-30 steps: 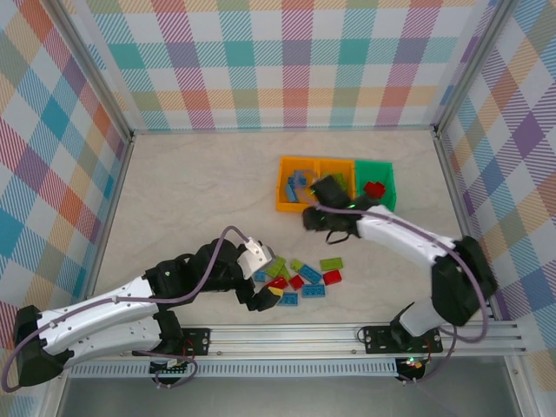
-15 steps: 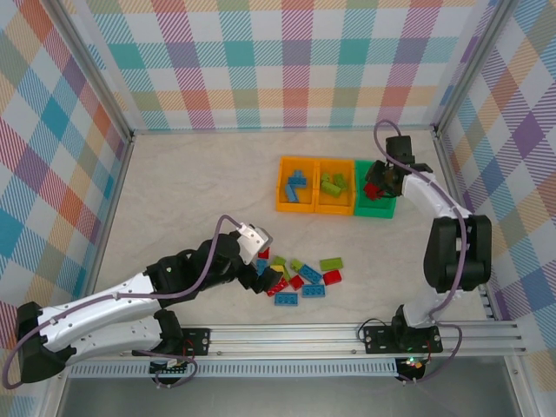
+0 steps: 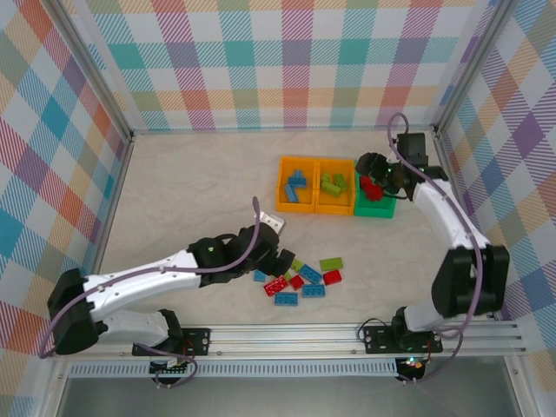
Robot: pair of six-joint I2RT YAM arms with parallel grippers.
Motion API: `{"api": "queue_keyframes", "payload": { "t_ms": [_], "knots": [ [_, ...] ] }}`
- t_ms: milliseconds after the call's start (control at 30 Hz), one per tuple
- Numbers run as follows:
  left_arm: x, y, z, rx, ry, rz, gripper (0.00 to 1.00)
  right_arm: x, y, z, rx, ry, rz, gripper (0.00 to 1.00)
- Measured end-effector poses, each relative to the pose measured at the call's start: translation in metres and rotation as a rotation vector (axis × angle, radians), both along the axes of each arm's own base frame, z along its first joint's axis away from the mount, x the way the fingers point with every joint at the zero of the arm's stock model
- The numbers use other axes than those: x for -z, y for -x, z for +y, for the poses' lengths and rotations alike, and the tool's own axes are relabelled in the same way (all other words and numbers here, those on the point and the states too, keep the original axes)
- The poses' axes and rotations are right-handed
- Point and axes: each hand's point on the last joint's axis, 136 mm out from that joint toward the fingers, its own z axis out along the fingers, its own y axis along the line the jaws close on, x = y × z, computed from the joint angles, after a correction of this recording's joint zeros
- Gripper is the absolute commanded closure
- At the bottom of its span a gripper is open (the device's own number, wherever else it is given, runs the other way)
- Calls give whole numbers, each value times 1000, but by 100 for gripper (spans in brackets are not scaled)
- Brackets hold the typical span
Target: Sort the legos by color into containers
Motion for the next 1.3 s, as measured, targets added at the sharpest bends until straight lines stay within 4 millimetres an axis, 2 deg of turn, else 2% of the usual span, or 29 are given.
{"api": "queue_keyframes", "payload": {
  "t_ms": [100,200,267,367,633,867,1000,1300],
  "knots": [
    [16,-2,-9,-32,-25,49,25,-12,45,35,-135,-64,-31,17],
    [36,-2,-11,-66,-67,98,35,-5,88,62,-255,-108,-3,15],
    [51,-1,-10,-84,-106,135,39,6,108,67,-289,-120,38,14],
    [70,-1,-10,-108,-166,179,41,20,124,68,-313,-121,90,14],
    [106,-6,-9,-149,-292,223,51,31,129,73,-337,-123,135,13],
    [126,-7,-8,-156,-328,251,52,36,128,80,-358,-120,157,12],
    [132,-7,-11,-159,-321,260,51,34,129,83,-367,-117,153,12],
    [134,-10,-15,-167,-297,259,65,35,128,86,-376,-109,158,12]
  ]
}}
